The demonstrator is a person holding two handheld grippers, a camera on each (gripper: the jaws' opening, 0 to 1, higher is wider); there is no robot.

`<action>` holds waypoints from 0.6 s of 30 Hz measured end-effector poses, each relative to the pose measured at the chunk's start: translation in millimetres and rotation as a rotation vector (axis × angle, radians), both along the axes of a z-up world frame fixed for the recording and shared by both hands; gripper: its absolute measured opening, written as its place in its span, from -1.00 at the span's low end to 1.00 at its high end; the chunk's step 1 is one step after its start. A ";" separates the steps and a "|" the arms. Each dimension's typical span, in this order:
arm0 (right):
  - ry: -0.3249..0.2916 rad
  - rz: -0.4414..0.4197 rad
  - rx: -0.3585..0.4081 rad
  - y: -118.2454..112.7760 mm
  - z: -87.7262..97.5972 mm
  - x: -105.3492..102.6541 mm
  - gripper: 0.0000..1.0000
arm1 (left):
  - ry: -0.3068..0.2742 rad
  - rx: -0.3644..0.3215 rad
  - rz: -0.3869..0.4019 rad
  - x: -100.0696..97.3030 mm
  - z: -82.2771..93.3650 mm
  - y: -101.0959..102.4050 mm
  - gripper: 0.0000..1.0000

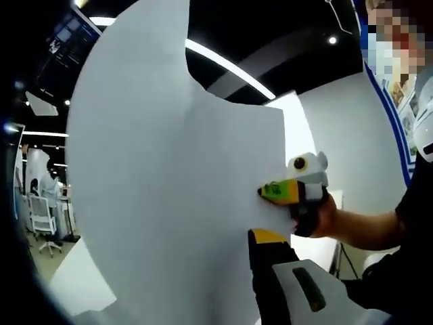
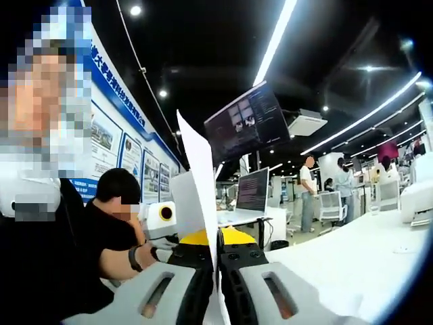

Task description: Organize the stack of printing papers by aligning and flattening the scattered papers on the table

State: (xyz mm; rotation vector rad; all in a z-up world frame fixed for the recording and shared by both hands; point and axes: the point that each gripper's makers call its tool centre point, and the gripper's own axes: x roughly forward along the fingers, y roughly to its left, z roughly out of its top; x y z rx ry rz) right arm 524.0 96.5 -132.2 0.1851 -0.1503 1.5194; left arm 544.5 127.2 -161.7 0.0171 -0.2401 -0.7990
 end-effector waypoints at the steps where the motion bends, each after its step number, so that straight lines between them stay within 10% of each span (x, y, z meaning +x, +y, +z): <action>1: 0.000 -0.002 -0.002 -0.2 -0.3 0.4 -1.00 | -0.001 0.001 0.000 0.0 -0.1 0.1 -0.57; 18: -0.003 -0.106 0.022 -6.1 0.8 21.5 -0.84 | -0.007 0.007 0.022 3.4 -3.5 5.0 -0.81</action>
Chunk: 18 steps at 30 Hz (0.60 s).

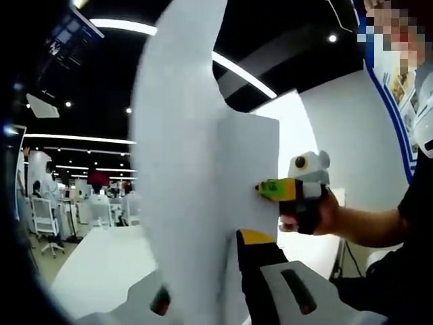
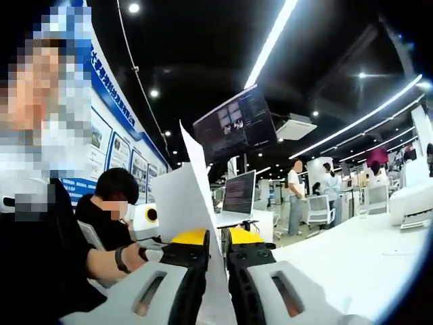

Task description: Organize the stack of printing papers by aligning and flattening the scattered papers on the table

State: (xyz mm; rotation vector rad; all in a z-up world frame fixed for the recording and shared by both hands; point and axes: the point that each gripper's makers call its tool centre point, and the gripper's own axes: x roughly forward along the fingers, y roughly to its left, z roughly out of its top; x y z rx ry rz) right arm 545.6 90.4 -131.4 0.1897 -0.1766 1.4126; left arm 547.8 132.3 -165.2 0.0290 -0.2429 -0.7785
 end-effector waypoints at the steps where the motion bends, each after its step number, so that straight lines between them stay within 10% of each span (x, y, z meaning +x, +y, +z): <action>1: 0.002 -0.012 0.005 -1.3 -0.1 2.7 -0.83 | -0.002 -0.002 0.002 -0.1 0.2 0.8 -0.82; 18: 0.015 -0.069 0.023 -11.2 -4.0 15.0 -0.71 | 0.010 -0.049 0.029 6.4 -1.4 13.0 -0.88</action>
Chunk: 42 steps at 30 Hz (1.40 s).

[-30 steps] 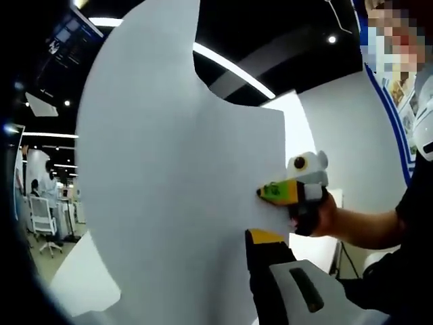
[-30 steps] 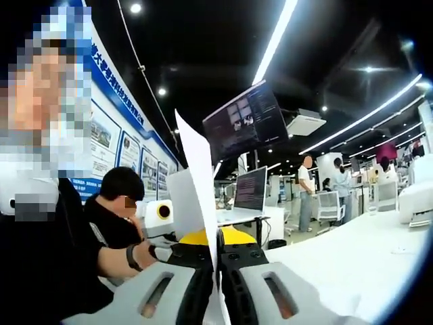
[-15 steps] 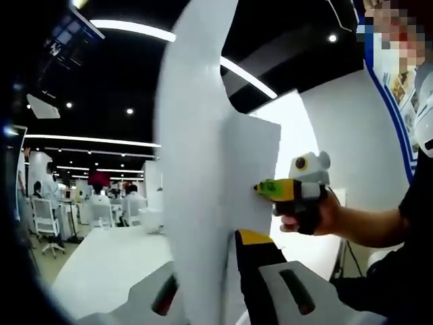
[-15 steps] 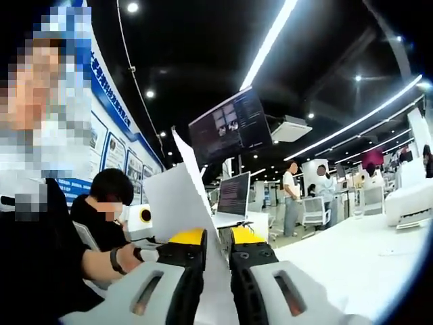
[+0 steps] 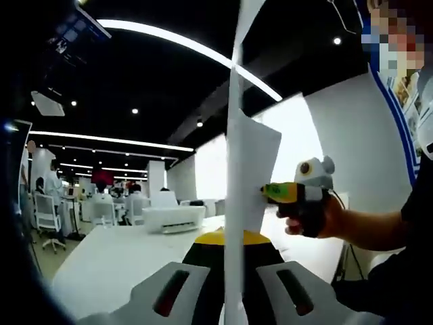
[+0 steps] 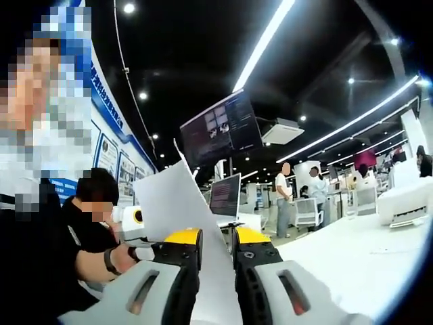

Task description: Organize the stack of printing papers by aligning and flattening the scattered papers on the table

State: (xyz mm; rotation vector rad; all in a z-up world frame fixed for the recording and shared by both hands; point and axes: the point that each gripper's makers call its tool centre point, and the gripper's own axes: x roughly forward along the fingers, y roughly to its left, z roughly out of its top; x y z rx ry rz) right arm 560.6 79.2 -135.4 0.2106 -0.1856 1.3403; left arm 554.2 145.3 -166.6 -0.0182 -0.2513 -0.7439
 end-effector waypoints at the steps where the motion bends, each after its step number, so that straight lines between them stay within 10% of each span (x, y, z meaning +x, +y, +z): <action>1: 0.001 -0.003 0.001 -1.0 -0.6 0.8 -0.70 | 0.004 -0.008 0.003 0.9 -0.3 1.8 -0.88; 42: 0.065 -0.096 -0.016 -24.3 -26.7 19.9 -0.65 | 0.182 -0.521 0.086 59.8 -43.8 102.6 -0.87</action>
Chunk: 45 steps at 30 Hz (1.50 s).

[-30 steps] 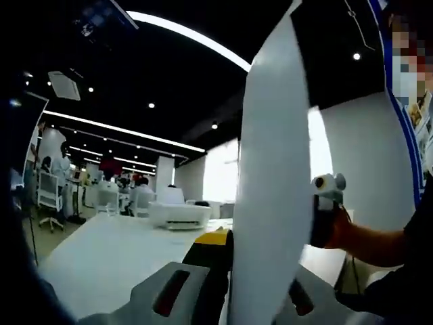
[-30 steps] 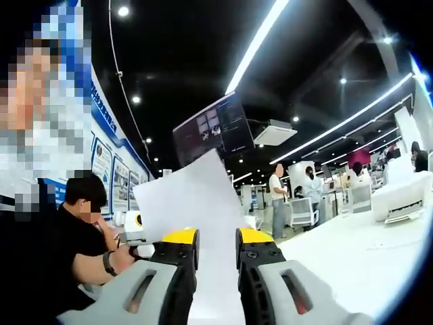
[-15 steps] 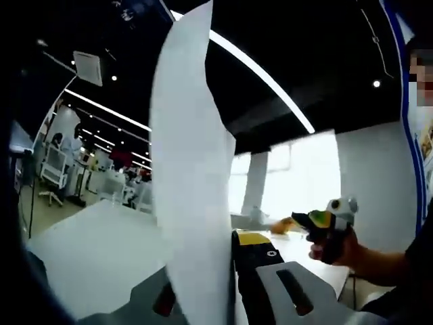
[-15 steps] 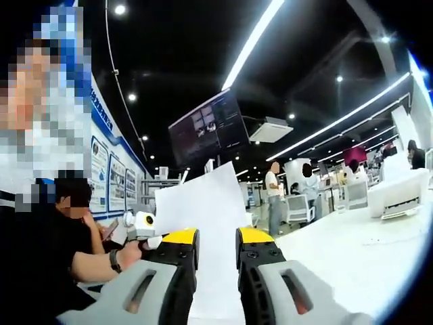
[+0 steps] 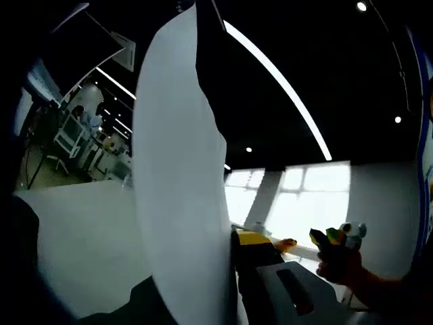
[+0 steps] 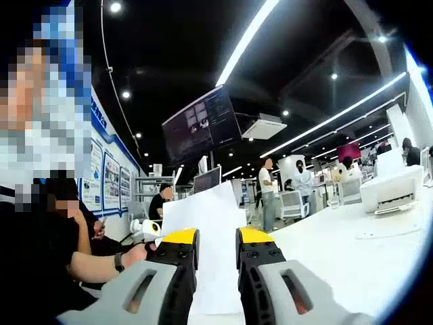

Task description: Organize the stack of printing papers by aligning and flattening the scattered papers on the table

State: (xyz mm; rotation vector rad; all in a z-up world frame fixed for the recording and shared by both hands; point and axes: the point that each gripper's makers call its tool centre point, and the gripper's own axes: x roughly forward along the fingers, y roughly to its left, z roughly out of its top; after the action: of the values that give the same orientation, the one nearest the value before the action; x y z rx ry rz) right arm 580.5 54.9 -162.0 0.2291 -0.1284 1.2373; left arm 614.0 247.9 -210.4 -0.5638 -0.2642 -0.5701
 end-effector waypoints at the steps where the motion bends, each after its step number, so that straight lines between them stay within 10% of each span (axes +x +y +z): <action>1: 0.002 -0.002 -0.001 -0.5 -1.0 0.2 -0.65 | 0.005 -0.012 0.001 1.0 -1.5 1.9 -0.87; 30: 0.080 -0.071 0.057 -19.9 -7.1 16.1 -0.60 | 0.082 -0.102 0.050 1.7 -25.9 6.7 -0.87; 45: 0.135 -0.156 0.117 -36.6 -12.8 26.5 -0.26 | 0.047 -0.138 0.033 -2.8 -23.1 8.0 -0.86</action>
State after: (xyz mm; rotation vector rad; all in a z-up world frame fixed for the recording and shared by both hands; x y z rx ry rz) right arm 607.0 18.3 -174.9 0.3962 -0.1001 1.0573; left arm 611.1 255.9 -233.5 -0.7043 -0.2688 -0.5089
